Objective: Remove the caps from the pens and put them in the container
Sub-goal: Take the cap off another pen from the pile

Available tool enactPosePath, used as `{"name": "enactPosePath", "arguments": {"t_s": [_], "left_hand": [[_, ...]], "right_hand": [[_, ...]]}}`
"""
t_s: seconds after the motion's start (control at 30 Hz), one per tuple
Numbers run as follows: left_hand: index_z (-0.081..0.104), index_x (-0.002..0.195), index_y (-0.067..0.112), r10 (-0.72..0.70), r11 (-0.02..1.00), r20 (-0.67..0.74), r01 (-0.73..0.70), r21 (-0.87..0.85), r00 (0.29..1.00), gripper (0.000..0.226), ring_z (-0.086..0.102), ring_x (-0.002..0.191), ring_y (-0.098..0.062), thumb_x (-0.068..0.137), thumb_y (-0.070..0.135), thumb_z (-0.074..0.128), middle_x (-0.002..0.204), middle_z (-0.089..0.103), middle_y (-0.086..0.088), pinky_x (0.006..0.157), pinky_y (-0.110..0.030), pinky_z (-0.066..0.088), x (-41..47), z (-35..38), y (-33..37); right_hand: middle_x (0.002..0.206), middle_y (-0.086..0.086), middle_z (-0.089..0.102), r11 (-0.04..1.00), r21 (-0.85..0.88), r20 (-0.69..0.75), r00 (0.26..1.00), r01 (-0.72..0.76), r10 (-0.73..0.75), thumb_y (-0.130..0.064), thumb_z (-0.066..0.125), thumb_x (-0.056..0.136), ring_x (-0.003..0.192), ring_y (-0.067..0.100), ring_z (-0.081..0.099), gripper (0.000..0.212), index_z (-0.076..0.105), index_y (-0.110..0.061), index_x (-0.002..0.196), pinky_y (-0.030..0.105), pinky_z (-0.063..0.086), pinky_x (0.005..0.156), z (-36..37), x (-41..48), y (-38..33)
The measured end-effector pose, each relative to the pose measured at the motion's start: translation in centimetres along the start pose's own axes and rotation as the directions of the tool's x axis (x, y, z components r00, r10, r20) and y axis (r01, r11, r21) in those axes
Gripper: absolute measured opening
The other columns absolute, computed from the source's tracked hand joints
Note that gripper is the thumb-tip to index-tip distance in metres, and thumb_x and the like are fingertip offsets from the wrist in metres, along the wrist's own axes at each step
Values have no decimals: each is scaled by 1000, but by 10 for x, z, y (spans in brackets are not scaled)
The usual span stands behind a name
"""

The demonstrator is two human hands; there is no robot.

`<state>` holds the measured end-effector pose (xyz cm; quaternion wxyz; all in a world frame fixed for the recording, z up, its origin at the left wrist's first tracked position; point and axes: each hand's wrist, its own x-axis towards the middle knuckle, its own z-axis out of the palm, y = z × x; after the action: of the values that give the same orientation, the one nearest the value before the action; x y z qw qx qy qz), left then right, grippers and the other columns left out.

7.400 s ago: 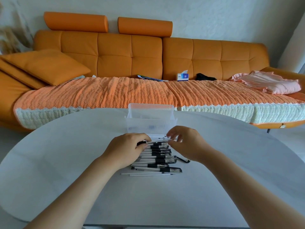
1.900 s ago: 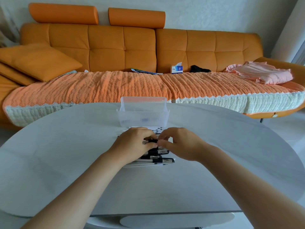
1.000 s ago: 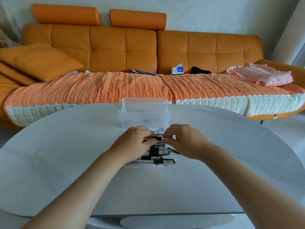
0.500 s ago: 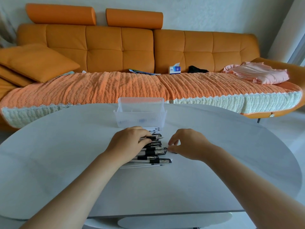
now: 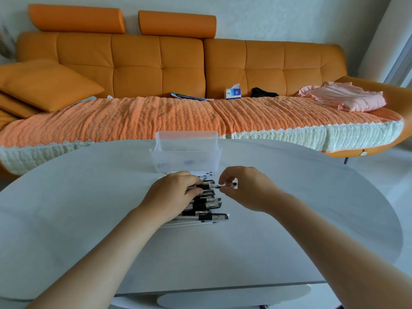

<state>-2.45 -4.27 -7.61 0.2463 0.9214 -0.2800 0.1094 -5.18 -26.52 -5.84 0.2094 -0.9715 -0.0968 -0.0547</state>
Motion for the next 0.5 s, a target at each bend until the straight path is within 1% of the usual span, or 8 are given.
{"name": "enactPosePath", "arguments": {"t_s": [0.1,0.13,0.23,0.33,0.4,0.47,0.5], "left_hand": [[70,106,32,-2,1000,1,2,-11,1000,17,57,85,-9,93,37,60,92,62,16,73,-31,49,-1,-1,-1],[70,106,32,-1,1000,1,1,-15,1000,16,57,85,-8,93,36,60,92,62,16,72,-31,49,-1,-2,-1],[70,105,32,4,998,17,-3,-55,1000,15,55,83,-6,93,35,61,89,60,16,72,-31,48,-2,-3,-1],[71,106,28,5,994,43,-1,-107,999,16,56,84,-6,94,32,60,89,61,14,76,-32,49,-2,-5,-1],[71,107,25,6,992,49,1,-126,999,18,57,86,-7,96,30,57,89,61,13,79,-30,49,-2,-7,-2],[71,107,24,11,993,46,-5,-121,999,19,57,87,-7,97,29,55,90,61,12,80,-30,48,-2,-9,-4],[71,107,24,13,993,45,-8,-117,999,19,57,87,-7,97,29,55,91,61,11,80,-30,48,-2,-10,-5]], "right_hand": [[97,-19,64,999,51,-12,1000,20,-19,-41,65,91,72,-5,53,10,66,-39,101,23,49,70,4,2,-4],[96,-19,63,997,68,-22,999,27,-25,-41,66,91,72,-5,54,10,66,-38,101,23,49,69,5,3,-5],[94,-20,62,996,74,-23,998,57,-56,-41,65,91,70,-6,53,11,67,-37,102,18,40,62,9,3,-10],[93,-19,63,994,86,-32,997,72,-70,-42,63,92,69,-8,52,16,67,-36,107,19,37,62,14,5,-14],[94,-17,64,996,84,-44,998,39,-35,-46,62,93,69,-5,52,22,66,-37,113,21,38,61,14,6,-16],[92,-13,67,999,47,-43,999,3,-1,-49,59,94,70,2,54,22,69,-35,108,24,42,60,13,6,-18],[91,-12,68,999,32,-34,999,3,-2,-48,58,95,73,5,56,22,70,-33,104,27,46,63,13,6,-20]]}}
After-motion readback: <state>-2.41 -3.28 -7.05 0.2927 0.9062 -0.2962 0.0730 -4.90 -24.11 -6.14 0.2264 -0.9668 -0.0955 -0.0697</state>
